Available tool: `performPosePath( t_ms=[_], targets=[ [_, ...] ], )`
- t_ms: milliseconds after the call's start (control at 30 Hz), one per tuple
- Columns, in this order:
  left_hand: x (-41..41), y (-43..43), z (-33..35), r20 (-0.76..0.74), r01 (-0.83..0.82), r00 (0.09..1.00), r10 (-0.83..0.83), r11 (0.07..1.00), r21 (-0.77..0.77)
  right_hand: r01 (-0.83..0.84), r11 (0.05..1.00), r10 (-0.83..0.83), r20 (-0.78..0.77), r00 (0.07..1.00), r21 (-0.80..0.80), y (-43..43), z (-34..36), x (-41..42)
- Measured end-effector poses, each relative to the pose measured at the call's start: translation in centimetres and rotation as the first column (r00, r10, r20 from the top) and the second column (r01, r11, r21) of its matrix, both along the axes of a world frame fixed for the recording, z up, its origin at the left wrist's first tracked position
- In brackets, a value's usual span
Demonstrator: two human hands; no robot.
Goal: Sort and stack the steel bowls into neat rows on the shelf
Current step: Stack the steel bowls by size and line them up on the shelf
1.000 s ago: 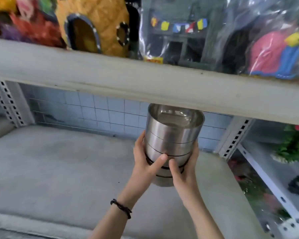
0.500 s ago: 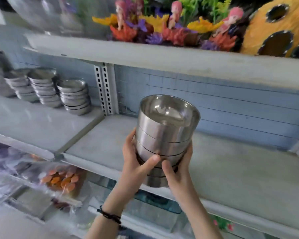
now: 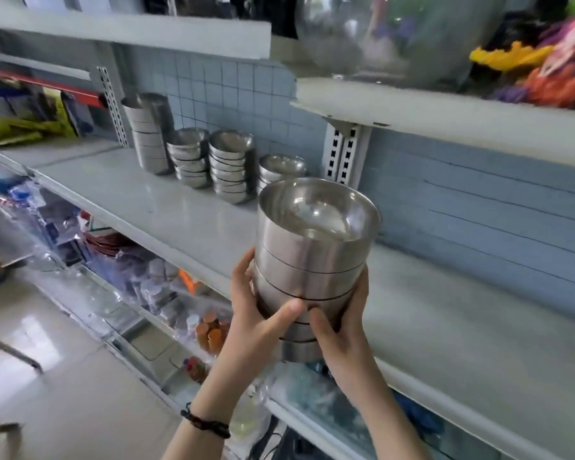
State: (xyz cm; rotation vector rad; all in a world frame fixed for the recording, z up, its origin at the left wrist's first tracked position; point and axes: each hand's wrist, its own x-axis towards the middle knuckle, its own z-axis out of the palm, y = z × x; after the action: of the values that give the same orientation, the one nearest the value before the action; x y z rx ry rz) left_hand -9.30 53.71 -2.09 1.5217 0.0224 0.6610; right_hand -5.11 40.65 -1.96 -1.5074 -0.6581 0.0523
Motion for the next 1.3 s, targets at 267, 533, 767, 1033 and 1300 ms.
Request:
performPosePath(
  t_ms=[267, 533, 767, 1033, 1300],
  targets=[
    [4.5, 14.0, 0.1, -0.005, -0.114, 0.993, 0.114, 0.993, 0.019, -0.116, 0.992, 0.115, 0.011, 0.993, 0.040, 14.4, -0.8, 5.9],
    [9.8, 27.7, 1.3, 0.010, -0.178, 0.984, 0.178, 0.984, 0.009, -0.193, 0.980, 0.193, 0.009, 0.981, 0.052, 28.7, 1.0, 12.0],
    [12.3, 39.0, 0.0, 0.043, -0.176, 0.983, 0.177, 0.984, -0.032, -0.221, 0.974, 0.221, 0.000, 0.975, 0.045, 40.0, 0.4, 14.7],
    [13.3, 54.9, 0.4, 0.020, -0.124, 0.992, 0.124, 0.992, 0.028, -0.164, 0.984, 0.164, 0.005, 0.987, 0.065, 55.6, 0.3, 15.6],
    [15.8, 66.5, 1.2, -0.024, -0.056, 0.998, 0.056, 0.998, 0.007, -0.134, 0.985, 0.137, -0.023, 0.990, 0.105, 67.1, 0.3, 17.2]
  ],
)
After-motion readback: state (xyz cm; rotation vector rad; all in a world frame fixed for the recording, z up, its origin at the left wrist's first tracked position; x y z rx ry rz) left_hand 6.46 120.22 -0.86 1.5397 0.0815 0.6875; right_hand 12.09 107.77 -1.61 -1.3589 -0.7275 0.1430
